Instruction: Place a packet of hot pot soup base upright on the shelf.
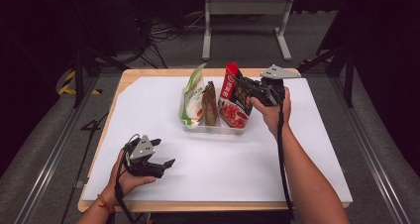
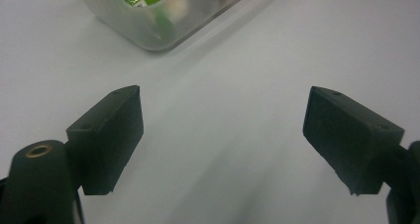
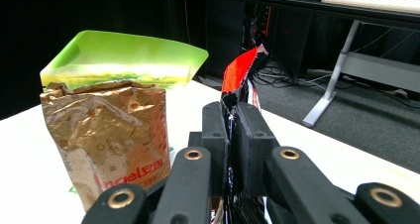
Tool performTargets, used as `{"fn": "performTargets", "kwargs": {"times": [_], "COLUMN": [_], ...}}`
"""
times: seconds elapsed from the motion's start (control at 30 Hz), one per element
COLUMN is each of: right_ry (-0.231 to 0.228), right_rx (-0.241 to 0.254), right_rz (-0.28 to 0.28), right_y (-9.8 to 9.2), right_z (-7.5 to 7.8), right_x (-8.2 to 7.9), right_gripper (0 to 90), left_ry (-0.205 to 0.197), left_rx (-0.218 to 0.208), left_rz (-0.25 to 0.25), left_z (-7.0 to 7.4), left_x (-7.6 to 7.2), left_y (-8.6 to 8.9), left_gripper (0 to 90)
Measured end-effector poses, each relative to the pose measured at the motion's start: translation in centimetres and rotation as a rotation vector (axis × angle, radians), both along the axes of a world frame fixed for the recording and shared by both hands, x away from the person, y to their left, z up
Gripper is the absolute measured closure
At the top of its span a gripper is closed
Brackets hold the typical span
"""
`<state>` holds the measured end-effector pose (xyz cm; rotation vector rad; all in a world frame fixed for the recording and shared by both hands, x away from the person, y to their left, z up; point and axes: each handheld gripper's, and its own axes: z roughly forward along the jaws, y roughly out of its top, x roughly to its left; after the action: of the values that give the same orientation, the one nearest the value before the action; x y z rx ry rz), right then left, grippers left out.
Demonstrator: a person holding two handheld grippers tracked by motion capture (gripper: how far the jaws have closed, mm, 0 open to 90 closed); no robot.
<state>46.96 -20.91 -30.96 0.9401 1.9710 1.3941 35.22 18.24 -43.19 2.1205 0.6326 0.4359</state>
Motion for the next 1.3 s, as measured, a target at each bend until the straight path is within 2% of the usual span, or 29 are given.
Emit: {"fn": "performTargets", "kwargs": {"times": [0.17,0.4,0.63,0.77,1.3], "right_ry": [0.019,0.022,0.036,0.034,0.050], "right_rx": [0.020,-0.039,-0.048,-0.077,-0.069], "right_rz": [0.004,0.001,0.004,0.003,-0.009], "right_y": [-0.3,-0.4,-0.5,-0.5,-1.1], "right_z": [0.0,0.4,0.5,0.7,0.8], "right_x": [0.0,-0.3,-0.4,-0.5,-1.1], "right_gripper": [82.4,80.6,78.2,77.9,71.3], "left_ry": [-0.001,-0.003,-0.001,-0.005,-0.002], "left_rx": [0.000,-0.003,0.008,0.005,0.013], "left_rz": [0.004,0.009,0.004,0.007,0.009], "left_z": [0.0,0.1,-0.1,0.0,-0.1], "left_x": [0.0,0.0,-0.1,0.0,0.0], "left_y": [0.1,0.2,0.0,0.0,-0.2], "left_gripper": [16.7,16.7,16.7,16.7,16.7]}}
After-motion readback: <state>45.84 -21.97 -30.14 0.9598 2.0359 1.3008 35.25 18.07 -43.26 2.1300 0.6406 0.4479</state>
